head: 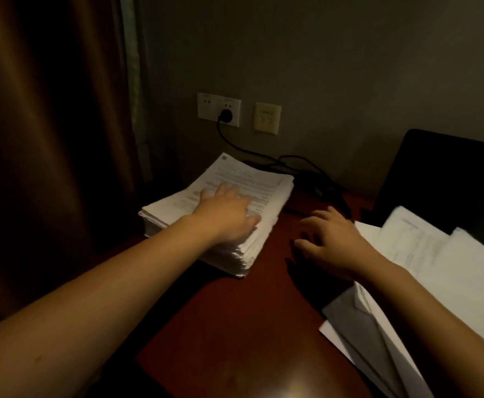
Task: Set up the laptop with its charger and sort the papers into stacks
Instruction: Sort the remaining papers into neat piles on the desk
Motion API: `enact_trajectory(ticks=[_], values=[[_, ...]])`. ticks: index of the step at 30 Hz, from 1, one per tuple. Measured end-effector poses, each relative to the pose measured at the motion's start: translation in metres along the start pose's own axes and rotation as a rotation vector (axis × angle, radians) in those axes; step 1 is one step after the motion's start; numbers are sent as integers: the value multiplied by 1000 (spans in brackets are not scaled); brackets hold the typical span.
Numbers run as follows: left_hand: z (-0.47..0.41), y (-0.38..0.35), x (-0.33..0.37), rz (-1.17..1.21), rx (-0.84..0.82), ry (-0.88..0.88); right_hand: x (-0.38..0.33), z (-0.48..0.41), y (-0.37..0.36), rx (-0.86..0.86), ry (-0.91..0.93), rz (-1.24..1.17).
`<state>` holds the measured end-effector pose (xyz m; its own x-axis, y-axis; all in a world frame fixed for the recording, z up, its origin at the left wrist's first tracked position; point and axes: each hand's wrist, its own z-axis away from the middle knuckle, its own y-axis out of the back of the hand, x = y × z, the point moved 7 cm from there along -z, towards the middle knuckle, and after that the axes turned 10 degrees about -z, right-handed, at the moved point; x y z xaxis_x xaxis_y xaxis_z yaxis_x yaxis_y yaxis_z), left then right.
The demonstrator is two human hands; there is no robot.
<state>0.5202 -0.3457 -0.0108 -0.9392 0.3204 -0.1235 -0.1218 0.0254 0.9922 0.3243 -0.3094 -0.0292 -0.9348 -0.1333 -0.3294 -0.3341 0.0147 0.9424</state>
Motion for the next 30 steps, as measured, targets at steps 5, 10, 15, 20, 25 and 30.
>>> enact_trajectory(ticks=[5, 10, 15, 20, 25, 30], values=[[22, 8, 114, 85, 47, -250, 63, 73, 33, 101, -102, 71], [43, -14, 211, 154, -28, -553, 132, 154, 56, 101, -274, -6], [44, -34, 252, 161, -40, -610, 189, 206, 69, 115, -506, -58], [27, -4, 265, 37, 59, -442, 224, 224, 76, 120, -702, -15], [2, 7, 283, 418, -86, -306, 231, 227, 49, 60, -726, -30], [-8, 10, 301, 774, -234, -216, 225, 211, 43, 86, -596, 4]])
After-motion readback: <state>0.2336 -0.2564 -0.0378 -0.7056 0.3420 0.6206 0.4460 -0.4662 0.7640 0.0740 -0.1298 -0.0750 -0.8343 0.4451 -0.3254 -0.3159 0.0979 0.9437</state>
